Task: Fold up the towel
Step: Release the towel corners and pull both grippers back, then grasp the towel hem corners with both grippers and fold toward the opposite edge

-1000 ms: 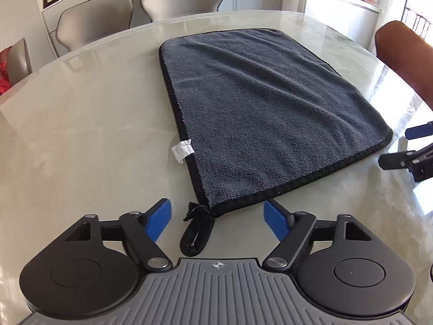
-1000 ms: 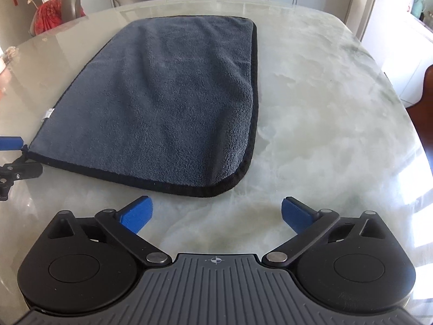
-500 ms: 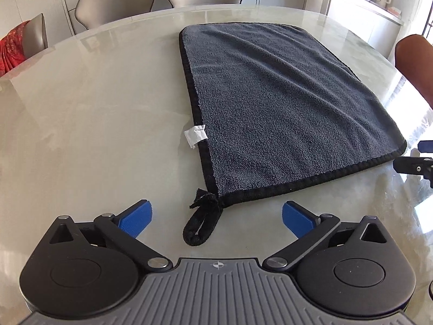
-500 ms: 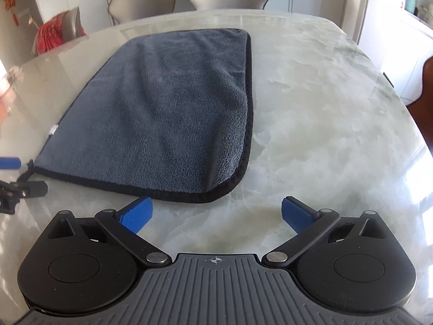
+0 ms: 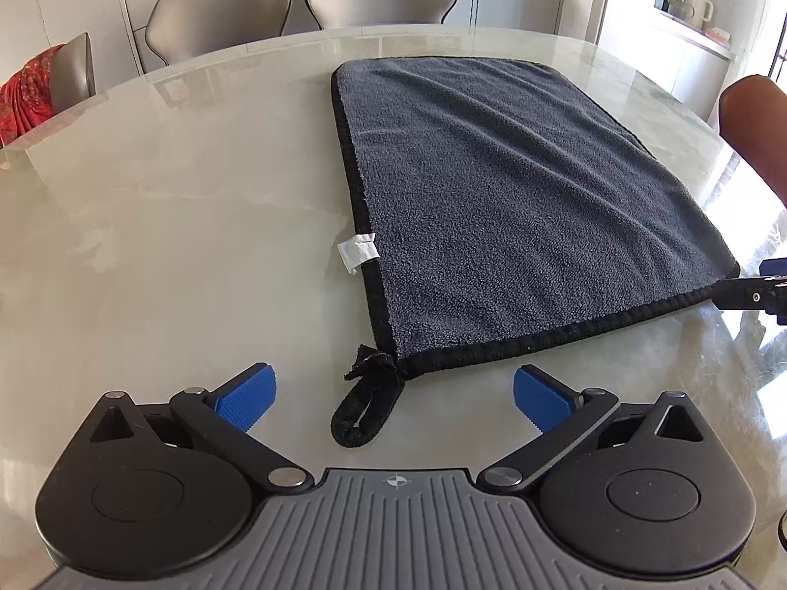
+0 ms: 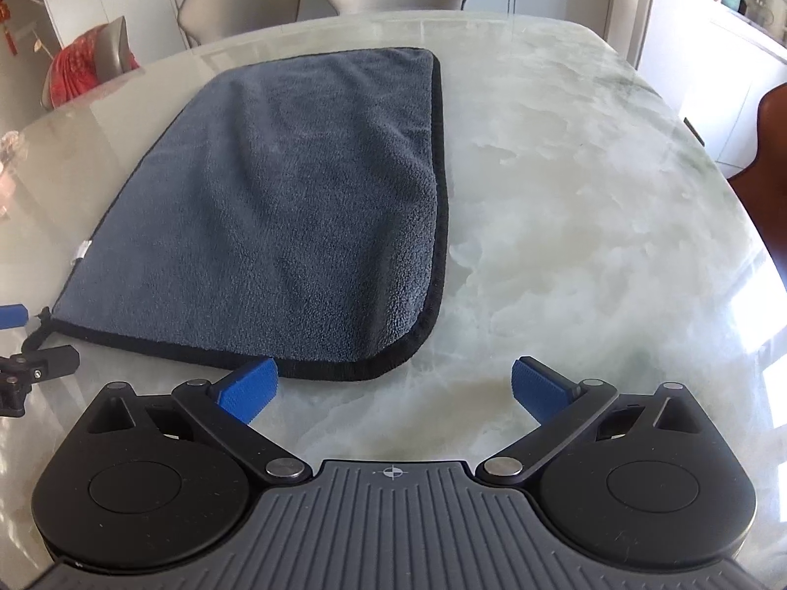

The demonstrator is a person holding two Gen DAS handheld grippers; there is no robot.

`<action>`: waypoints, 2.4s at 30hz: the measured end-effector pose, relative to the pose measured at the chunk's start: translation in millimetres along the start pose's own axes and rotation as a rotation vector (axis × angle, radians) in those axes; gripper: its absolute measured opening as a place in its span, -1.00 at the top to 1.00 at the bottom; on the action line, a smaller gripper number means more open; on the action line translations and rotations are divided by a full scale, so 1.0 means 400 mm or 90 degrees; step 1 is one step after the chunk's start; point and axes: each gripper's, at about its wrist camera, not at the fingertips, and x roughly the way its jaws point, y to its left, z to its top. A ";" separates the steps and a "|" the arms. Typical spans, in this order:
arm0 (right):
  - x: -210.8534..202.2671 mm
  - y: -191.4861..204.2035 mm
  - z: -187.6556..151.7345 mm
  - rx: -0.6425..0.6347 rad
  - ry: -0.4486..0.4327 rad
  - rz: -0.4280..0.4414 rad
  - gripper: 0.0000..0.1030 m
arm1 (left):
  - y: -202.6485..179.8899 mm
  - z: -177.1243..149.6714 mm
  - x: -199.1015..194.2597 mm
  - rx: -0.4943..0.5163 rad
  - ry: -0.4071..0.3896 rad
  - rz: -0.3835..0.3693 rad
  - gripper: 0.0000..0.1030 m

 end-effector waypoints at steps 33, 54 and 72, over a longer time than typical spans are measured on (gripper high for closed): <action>-0.022 -0.008 0.028 0.021 -0.046 0.096 0.71 | -0.033 0.057 -0.020 0.060 -0.019 -0.081 0.88; 0.006 -0.087 0.342 0.056 -0.210 0.122 0.75 | -0.021 0.394 0.032 0.178 -0.123 -0.014 0.88; 0.028 0.191 0.115 -0.315 -0.064 0.194 0.21 | -0.006 0.423 0.127 0.160 -0.076 -0.029 0.86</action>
